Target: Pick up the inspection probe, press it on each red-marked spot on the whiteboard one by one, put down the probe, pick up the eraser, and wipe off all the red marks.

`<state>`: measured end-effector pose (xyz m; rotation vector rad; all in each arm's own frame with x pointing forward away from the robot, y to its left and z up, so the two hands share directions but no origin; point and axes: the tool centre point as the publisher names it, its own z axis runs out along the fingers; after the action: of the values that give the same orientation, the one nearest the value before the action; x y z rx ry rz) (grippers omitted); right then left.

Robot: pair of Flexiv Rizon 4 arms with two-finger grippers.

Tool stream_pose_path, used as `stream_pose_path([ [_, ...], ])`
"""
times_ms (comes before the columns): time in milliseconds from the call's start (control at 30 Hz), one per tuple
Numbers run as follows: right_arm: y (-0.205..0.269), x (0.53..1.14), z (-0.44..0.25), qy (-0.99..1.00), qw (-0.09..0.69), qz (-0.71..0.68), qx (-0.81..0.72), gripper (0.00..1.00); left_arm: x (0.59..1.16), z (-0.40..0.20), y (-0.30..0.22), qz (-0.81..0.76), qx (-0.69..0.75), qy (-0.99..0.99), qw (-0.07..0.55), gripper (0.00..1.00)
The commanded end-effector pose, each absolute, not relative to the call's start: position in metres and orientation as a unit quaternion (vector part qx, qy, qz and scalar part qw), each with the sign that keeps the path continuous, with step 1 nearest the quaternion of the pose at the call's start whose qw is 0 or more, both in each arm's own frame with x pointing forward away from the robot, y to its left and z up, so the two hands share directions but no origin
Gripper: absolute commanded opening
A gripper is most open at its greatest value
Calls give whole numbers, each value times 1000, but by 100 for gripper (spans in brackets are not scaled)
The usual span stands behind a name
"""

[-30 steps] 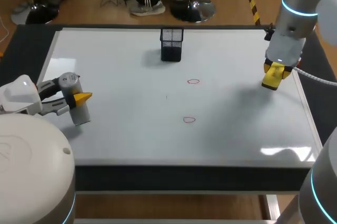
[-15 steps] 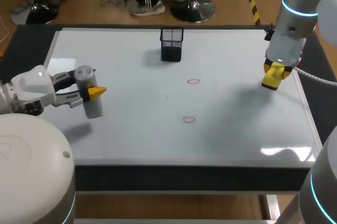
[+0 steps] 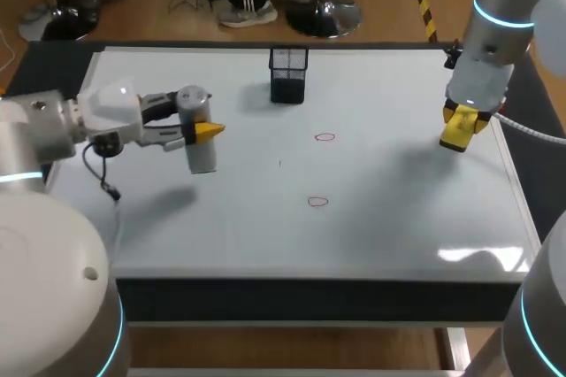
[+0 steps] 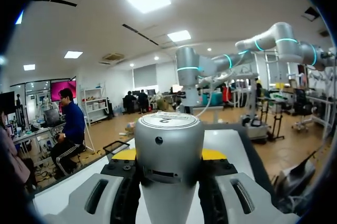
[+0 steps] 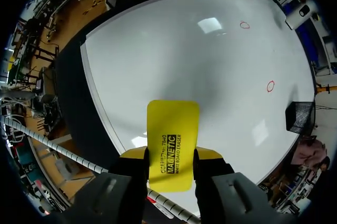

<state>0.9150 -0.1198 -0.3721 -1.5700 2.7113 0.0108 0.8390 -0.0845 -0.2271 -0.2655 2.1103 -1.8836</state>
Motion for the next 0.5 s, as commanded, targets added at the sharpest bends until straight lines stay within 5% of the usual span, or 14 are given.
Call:
stream_pose_path([
  [33, -120, 916, -372, 865, 3, 2, -502, 0, 872, -233, -135, -657, -66, 742, 116, 0],
  [500, -120, 916, -372, 865, 3, 2, -502, 0, 909, -244, -216, -668, -20, 742, 62, 0],
])
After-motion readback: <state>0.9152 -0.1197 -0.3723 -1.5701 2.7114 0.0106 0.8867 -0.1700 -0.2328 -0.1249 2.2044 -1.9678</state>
